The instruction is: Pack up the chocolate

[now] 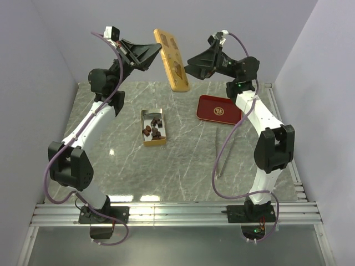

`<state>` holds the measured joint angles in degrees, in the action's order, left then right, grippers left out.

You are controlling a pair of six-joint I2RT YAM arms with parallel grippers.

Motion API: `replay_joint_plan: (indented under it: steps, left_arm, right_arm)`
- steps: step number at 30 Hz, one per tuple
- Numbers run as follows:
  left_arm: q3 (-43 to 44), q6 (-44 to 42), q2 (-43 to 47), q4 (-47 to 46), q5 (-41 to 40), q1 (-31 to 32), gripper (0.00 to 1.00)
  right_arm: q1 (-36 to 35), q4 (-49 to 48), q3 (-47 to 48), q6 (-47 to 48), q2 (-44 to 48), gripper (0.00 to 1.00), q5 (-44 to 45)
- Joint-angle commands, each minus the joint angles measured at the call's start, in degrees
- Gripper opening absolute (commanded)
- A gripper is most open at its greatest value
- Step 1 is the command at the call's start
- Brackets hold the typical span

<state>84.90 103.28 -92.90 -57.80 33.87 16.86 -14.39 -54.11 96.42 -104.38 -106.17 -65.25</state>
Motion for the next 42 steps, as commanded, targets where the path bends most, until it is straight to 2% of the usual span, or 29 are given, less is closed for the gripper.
replay_joint_plan:
  steps: [1,12,14,21,24,25,32,38,39,42]
  left_arm:
    - [3.5,-0.1,0.3,-1.4,1.1,0.5,0.0]
    - [2.2,1.0,-0.1,-3.0,0.7,0.6,0.01]
    - [1.8,1.8,-0.6,-4.1,0.6,0.6,0.0]
    - [1.9,3.4,-2.7,-8.1,-0.5,1.0,0.0]
    - [2.8,2.9,-3.5,-7.6,0.1,1.3,0.0]
    - [2.9,2.8,-3.7,-7.4,0.1,1.4,0.0]
    - [0.9,2.5,-3.3,-7.4,-0.1,1.4,0.01]
    - [-0.7,-2.8,-0.6,-0.5,0.8,1.4,0.24]
    - [-0.8,-3.7,-0.3,2.3,1.0,1.4,0.33]
    - [-1.1,-7.1,1.1,7.8,1.6,1.4,0.5]
  right_arm:
    - [-0.9,3.6,0.7,5.2,0.5,0.68,-0.2]
    - [-0.9,4.6,4.7,5.1,-1.6,0.68,-0.7]
    - [-0.9,0.1,5.4,2.5,-1.9,0.68,-1.1]
    - [-2.7,-18.5,9.5,-15.1,-6.1,0.63,-3.0]
    - [-3.8,-23.0,10.5,-19.7,-6.9,0.59,-3.1]
    - [-3.9,-23.4,10.3,-20.2,-6.8,0.56,-3.1]
    - [-4.1,-21.7,6.0,-17.3,-4.0,0.34,-2.2]
    - [-3.8,-17.2,2.5,-12.8,-0.3,0.26,-0.4]
    - [-3.7,-15.3,2.2,-12.1,0.6,0.26,-0.3]
    - [-3.3,-12.4,1.1,-10.0,2.1,0.24,0.0]
